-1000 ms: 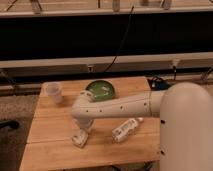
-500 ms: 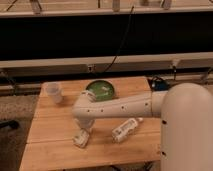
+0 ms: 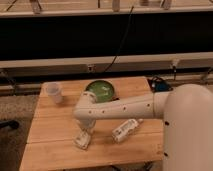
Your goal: Wipe the white sponge on the table
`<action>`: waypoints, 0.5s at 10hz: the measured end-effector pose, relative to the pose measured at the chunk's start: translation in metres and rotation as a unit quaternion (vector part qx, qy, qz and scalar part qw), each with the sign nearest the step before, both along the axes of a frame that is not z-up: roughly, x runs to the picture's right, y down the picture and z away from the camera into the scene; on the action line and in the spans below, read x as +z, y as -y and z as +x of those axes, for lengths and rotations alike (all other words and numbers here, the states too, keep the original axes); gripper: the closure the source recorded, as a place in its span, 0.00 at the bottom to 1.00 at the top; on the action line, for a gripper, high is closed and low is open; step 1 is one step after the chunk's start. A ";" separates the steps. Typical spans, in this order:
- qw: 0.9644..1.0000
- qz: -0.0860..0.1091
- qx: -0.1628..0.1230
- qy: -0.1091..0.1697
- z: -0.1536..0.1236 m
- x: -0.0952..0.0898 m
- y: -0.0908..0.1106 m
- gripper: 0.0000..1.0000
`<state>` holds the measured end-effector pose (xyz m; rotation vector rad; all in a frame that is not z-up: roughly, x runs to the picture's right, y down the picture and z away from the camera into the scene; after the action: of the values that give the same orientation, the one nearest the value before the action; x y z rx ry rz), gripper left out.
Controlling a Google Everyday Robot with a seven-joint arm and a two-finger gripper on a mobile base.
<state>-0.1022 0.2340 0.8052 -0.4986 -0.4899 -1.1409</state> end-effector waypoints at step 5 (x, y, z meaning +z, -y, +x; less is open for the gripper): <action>1.000 -0.002 -0.010 0.002 0.021 -0.004 -0.003 1.00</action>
<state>-0.0813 0.2368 0.8016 -0.5045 -0.4919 -1.1602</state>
